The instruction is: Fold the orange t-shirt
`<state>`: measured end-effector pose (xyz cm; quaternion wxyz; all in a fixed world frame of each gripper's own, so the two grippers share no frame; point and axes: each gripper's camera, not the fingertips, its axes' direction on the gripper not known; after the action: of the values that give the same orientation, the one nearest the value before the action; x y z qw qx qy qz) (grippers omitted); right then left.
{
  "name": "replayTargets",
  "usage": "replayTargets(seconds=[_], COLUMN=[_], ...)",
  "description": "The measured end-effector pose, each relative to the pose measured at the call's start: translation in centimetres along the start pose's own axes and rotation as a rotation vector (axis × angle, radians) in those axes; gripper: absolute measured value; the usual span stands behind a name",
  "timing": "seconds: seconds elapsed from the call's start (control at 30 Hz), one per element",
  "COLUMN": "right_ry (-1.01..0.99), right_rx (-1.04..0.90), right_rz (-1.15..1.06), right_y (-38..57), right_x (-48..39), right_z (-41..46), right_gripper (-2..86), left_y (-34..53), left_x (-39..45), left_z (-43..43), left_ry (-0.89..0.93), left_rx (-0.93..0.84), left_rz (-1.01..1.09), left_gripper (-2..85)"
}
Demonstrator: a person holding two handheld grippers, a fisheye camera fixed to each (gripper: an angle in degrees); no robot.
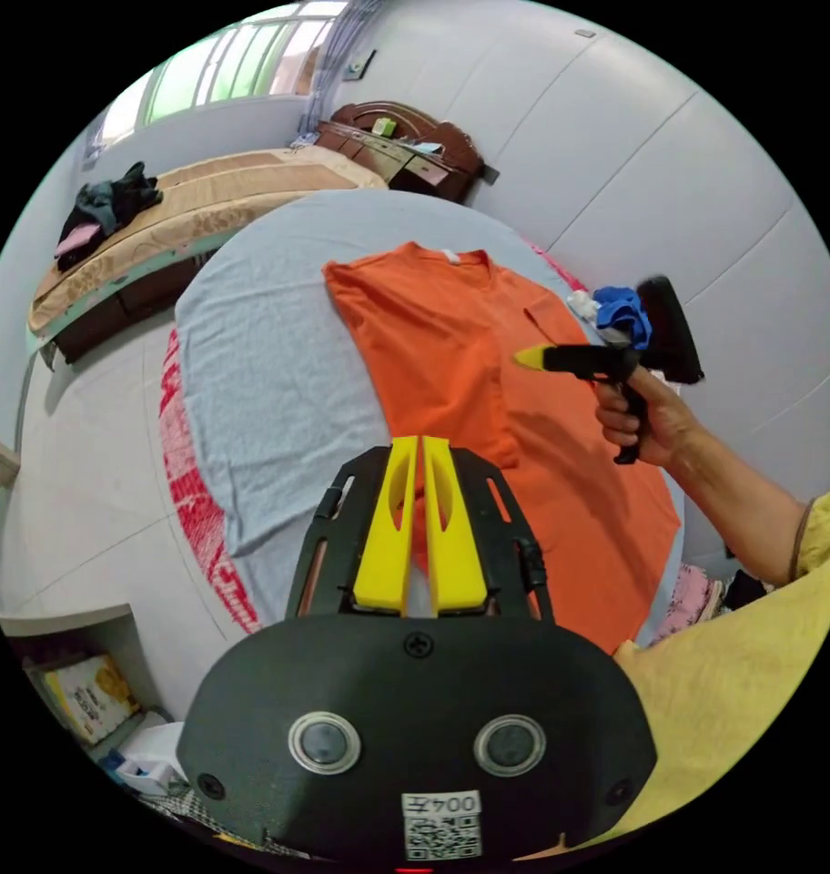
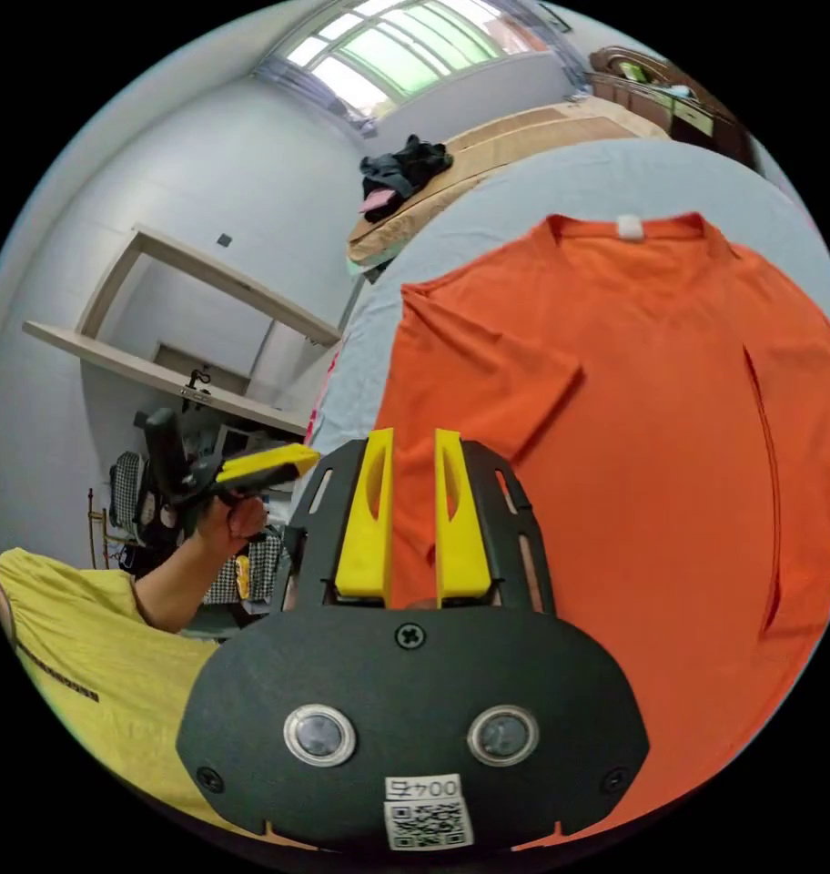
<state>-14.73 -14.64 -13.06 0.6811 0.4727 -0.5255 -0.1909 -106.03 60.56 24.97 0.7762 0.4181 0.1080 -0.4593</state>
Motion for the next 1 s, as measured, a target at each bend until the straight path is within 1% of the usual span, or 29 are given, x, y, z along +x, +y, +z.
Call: replayTargets(seconds=[0.13, 0.2, 0.27, 0.47, 0.57, 0.63, 0.7, 0.77, 0.83, 0.9, 1.0], right_ry=[0.050, 0.075, 0.125, 0.169, 0.213, 0.197, 0.145, 0.048, -0.036, -0.114, -0.140], right_rx=[-0.068, -0.120, -0.195, -0.353, -0.418, -0.414, -0.378, -0.354, -0.337, -0.318, -0.174], right_rz=[-0.084, -0.114, -0.132, -0.130, -0.163, -0.145, -0.076, 0.008, 0.040, 0.053, 0.047], right_y=[-9.4, -13.0, -16.9, -21.7, -22.6, -23.3, -24.1, -24.2, -24.0, -23.9, -23.3], right_x=[-2.1, -3.0, -3.9, -4.2, -4.3, -3.5, -1.8, 0.8, 2.2, 3.0, 3.7], right_z=[2.6, 4.3, 6.8, 12.3, 14.3, 14.6, 14.4, 14.4, 14.1, 13.4, 9.2], right_gripper=[9.2, 10.2, 11.6, 11.1, 5.6, 3.2, 2.0, 1.7, 2.7, 6.0, 8.9], left_y=[-0.7, 0.1, 0.8, 1.7, 2.4, 2.8, 3.1, 3.2, 3.2, 3.2, 3.1], left_x=[1.8, 2.5, 2.8, 3.0, 3.1, 3.0, 2.6, 2.2, 1.9, 1.4, 1.1], left_z=[4.1, 6.8, 6.8, 6.9, 6.9, 6.9, 6.8, 6.8, 6.9, 6.9, 7.0], left_ry=[-0.052, -0.138, -0.152, -0.174, -0.189, -0.190, -0.171, -0.155, -0.139, -0.119, -0.107], left_rx=[-0.050, -0.125, -0.077, -0.054, -0.027, -0.008, 0.005, 0.005, 0.004, 0.004, 0.004], left_rz=[0.033, 0.053, 0.053, 0.104, 0.106, 0.099, 0.082, 0.075, 0.068, 0.060, 0.054], left_gripper=[0.4, 0.3, 0.2, 0.1, 0.2, 0.2, 0.2, 0.2, 0.2, 0.2, 0.2])
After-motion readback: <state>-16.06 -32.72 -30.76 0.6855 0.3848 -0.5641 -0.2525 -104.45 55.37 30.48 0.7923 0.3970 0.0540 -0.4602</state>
